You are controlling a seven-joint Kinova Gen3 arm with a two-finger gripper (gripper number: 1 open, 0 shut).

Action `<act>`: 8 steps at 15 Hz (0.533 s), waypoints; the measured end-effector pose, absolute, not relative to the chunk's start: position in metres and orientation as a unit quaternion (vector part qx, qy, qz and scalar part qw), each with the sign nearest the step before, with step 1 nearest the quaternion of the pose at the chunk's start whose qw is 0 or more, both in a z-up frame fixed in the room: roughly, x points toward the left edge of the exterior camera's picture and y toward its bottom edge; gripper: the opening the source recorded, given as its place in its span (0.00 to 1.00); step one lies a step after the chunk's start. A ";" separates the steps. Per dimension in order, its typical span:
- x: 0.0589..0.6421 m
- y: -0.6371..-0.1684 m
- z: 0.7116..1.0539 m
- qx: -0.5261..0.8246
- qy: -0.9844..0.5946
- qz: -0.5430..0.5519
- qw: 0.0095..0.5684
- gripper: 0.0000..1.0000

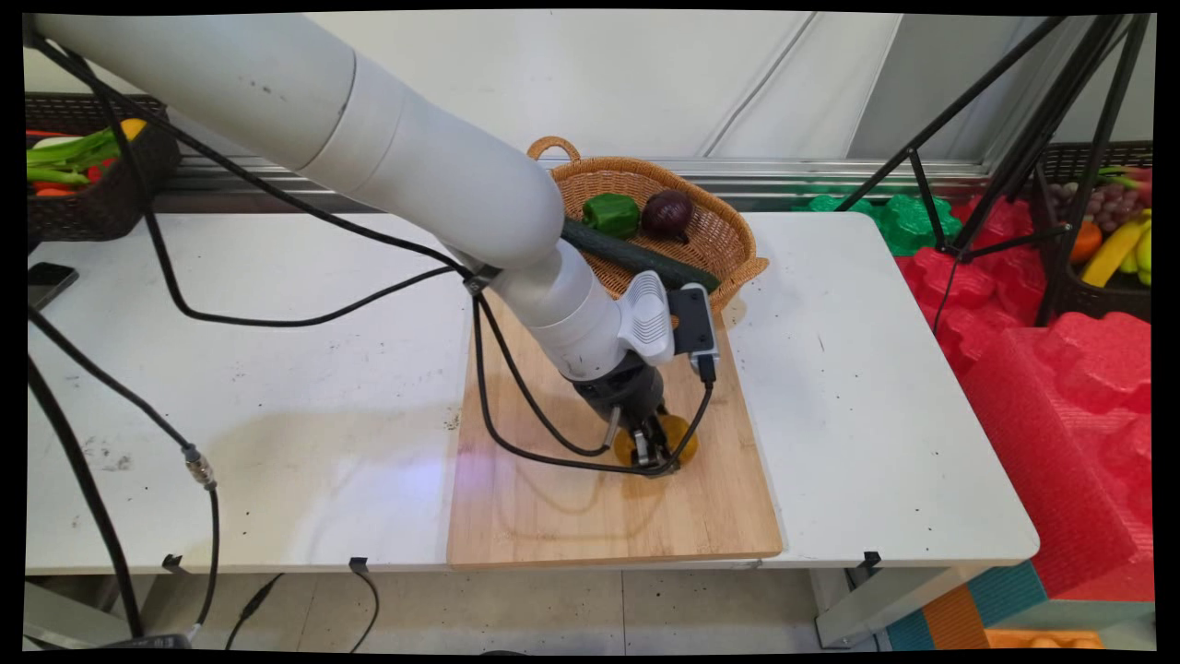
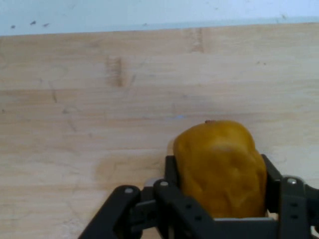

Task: Place the picked object in the vegetable basket

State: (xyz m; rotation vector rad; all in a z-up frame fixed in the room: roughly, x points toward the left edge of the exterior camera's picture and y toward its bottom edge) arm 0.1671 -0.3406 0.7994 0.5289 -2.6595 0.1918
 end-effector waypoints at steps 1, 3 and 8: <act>0.168 -0.339 0.802 0.190 -0.956 0.068 0.212 0.00; 0.176 -0.333 0.812 0.189 -0.955 0.071 0.216 0.00; 0.199 -0.319 0.860 0.190 -0.949 0.092 0.235 0.00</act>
